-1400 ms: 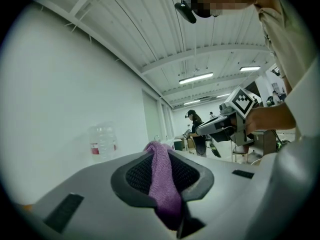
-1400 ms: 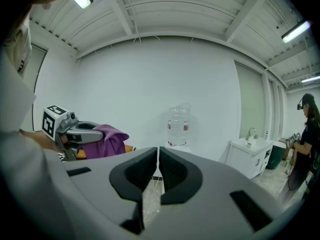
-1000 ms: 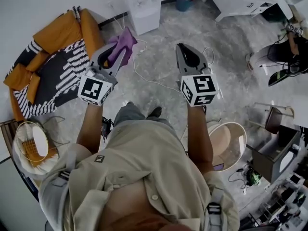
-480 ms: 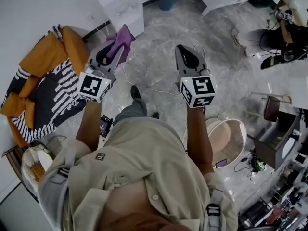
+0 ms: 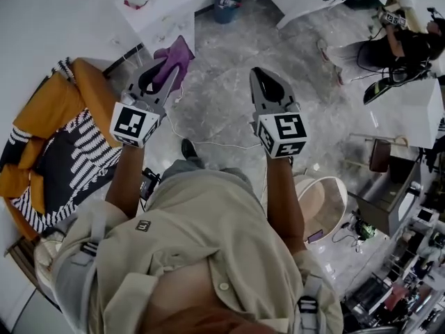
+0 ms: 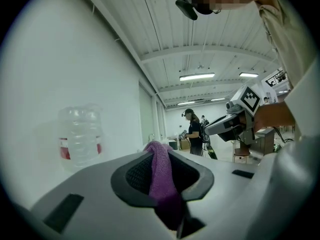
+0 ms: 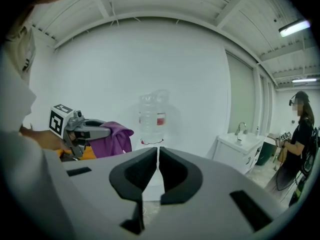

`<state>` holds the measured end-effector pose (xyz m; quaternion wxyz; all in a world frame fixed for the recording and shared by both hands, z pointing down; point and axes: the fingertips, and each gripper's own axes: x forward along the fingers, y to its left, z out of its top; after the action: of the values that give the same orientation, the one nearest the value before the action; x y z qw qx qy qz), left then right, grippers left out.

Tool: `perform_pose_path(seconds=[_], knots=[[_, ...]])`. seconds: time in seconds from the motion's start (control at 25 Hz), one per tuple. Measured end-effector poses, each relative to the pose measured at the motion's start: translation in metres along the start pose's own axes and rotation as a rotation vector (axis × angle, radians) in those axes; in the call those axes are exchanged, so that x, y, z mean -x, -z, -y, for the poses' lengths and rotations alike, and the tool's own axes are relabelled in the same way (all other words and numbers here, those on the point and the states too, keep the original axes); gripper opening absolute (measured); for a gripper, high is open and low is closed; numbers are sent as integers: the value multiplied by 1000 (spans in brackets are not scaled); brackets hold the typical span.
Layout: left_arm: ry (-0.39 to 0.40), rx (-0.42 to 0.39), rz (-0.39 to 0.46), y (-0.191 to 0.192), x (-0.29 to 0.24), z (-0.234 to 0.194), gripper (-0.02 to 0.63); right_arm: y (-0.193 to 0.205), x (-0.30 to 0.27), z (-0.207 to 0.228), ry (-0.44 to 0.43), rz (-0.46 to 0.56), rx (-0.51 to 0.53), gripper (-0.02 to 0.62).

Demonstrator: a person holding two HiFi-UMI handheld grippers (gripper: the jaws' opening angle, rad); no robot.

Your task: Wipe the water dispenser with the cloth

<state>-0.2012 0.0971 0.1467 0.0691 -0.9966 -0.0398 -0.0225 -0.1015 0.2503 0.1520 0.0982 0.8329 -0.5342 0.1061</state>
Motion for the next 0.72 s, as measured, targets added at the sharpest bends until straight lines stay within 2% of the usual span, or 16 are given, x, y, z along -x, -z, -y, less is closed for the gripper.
perform_pose_path(seconds=[0.36,0.72], knots=[[-79,30,-22,5,-15,-40,84,-16,-53,10,-76,-17,20,28],[-315,32,-96,12,-43,-80,84,-39,-149,37,-325,18,61,28]])
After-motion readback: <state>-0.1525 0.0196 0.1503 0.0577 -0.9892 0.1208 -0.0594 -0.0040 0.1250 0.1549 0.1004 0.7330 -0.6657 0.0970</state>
